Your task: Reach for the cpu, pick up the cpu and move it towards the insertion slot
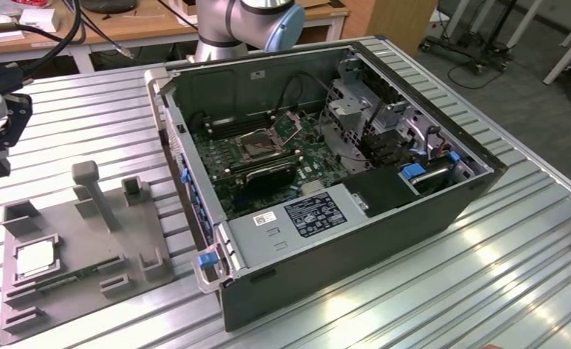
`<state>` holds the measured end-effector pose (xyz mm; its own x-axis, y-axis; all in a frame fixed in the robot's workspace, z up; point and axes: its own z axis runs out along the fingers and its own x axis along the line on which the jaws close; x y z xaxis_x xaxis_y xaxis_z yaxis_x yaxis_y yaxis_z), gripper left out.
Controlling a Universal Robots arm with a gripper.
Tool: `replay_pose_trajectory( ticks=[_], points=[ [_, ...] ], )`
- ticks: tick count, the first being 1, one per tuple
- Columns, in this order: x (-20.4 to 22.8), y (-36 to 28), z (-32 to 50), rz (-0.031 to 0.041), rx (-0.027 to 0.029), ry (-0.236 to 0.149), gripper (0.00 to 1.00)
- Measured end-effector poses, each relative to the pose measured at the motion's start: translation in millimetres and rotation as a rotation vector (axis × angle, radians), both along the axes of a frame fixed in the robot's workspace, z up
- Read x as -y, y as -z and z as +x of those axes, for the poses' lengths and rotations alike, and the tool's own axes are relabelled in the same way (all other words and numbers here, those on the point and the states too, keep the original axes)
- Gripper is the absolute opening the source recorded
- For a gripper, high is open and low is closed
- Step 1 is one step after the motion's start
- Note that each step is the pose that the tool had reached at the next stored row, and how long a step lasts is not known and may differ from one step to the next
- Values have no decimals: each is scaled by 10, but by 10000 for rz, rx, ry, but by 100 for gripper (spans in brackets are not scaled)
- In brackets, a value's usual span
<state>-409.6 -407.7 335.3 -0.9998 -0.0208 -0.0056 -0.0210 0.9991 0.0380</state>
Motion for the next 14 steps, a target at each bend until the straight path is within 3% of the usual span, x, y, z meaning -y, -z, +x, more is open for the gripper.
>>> replay_pose_trajectory(
  ticks=[3,14],
  points=[
    [18,0,-27,0,1,0,11],
    [18,29,-30,-8,-1,-1,11]
  ],
)
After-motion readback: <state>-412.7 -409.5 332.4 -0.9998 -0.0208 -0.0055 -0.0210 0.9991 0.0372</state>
